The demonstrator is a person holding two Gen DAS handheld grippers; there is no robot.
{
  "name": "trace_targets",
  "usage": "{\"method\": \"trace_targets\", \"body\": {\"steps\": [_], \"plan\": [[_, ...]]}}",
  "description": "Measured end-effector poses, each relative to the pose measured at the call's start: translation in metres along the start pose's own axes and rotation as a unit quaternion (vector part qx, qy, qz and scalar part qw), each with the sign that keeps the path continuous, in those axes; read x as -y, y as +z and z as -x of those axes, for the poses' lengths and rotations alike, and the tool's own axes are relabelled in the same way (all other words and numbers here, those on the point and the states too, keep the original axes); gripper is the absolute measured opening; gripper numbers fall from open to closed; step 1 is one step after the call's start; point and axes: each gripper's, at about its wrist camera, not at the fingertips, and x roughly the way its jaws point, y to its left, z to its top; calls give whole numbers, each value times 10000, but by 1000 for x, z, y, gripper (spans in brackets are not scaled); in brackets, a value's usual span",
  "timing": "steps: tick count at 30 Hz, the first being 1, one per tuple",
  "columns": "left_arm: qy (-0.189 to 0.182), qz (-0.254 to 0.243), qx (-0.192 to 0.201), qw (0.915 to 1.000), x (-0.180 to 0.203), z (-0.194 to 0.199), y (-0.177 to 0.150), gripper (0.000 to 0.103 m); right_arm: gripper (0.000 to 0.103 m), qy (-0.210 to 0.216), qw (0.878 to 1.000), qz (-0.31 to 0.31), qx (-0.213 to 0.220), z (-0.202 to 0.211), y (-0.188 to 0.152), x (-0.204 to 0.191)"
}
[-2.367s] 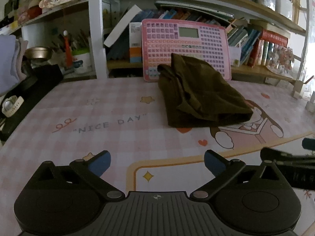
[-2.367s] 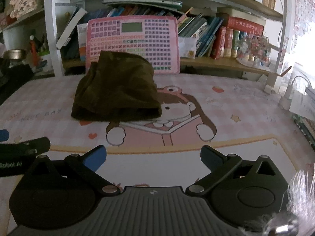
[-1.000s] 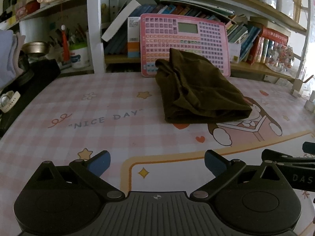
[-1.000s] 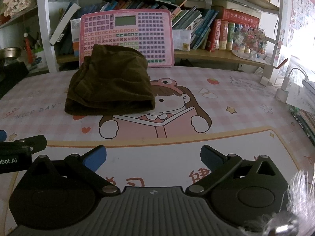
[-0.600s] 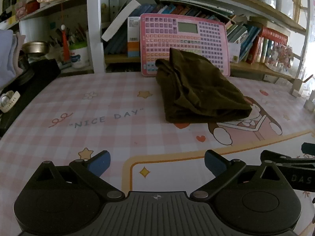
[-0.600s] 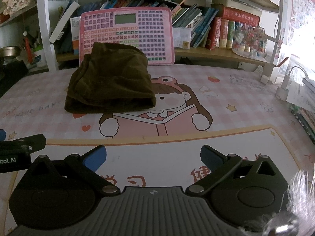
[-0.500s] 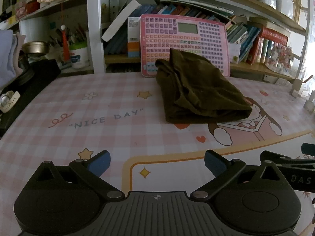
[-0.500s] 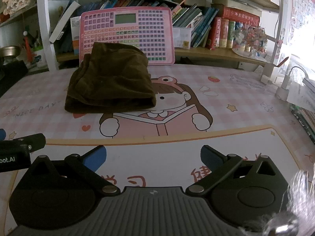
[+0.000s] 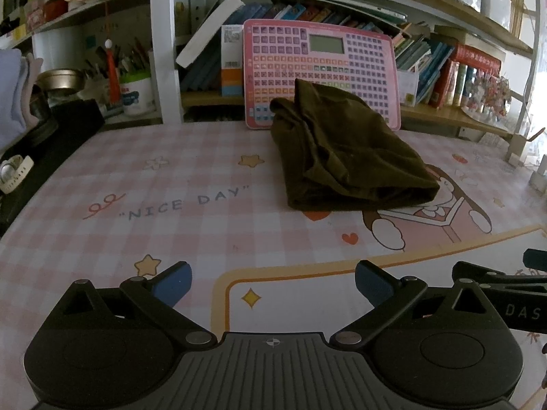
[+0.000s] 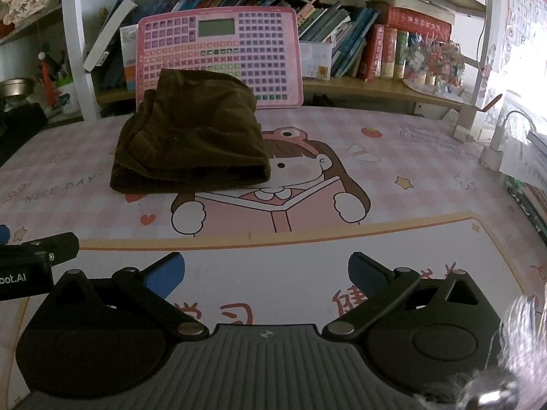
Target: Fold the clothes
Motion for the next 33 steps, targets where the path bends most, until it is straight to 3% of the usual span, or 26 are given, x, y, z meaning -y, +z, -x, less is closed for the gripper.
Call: {"method": "trace_targets", "body": {"steps": [33], "plan": [[-16, 62, 5, 10000, -2, 1, 0, 103, 103, 19, 10000, 5, -38, -1, -1, -2]]}}
